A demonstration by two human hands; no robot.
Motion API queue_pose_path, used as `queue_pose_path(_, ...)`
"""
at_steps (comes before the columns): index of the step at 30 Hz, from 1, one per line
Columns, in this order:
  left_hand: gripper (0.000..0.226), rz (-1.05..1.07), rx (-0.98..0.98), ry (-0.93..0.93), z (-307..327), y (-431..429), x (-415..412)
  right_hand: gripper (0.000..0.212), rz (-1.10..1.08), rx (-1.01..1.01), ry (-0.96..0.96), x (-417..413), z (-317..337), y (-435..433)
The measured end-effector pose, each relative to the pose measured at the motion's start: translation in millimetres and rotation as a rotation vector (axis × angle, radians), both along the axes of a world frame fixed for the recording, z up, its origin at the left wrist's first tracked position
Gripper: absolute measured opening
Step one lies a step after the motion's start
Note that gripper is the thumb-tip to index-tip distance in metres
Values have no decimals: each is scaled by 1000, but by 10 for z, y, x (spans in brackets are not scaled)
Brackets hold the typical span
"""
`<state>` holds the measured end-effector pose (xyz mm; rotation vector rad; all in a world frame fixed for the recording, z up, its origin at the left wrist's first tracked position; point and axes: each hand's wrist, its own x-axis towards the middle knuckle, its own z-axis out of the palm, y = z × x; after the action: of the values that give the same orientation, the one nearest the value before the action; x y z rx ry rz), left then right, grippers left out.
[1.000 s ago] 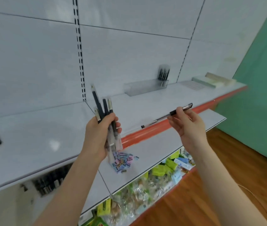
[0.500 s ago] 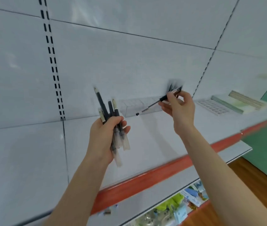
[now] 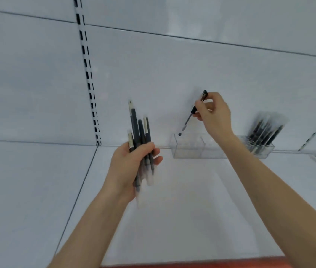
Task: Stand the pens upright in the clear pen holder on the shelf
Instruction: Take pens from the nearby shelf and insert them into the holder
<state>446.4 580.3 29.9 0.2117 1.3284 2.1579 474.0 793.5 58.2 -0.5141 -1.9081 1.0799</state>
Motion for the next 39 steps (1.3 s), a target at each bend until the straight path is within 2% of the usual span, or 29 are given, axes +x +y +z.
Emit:
queue_pose_path(6,3,163,38,-6,5,301,270,7,236,94,-47,-154,92,233)
queue_pose_path(12,5,294,51,4,-31,413,502,7,369,170,-104,-179,135,357)
queue_pose_path(19,5,268,40,52,-55,512,576,7,415,164,-265,-205,-162,404)
queue_pose_path(24,4,220,83,55,-43,530,571,8,383,167,-344,-222,-196,365)
queue_pose_path(27,6,190,116,53,-40,545,580,16,288,243,-425,-118,-136,370)
queue_pose_path(29,7,179,120,56,-39,565,576,16,260,176,-371,70,-65,310)
queue_pose_path(31,9,181,138,50,-31,599,566,17,355,4,-331,347,21,195)
queue_pose_path(34,15,190,136,80,-16,673,553,22,579,-179,-532,788,66,21)
queue_pose_path(36,14,176,139,96,-20,737,563,16,690,-234,-653,1000,3,-60)
queue_pose_path(39,13,124,135,104,-50,843,605,5,706,-330,-571,1157,-119,-78)
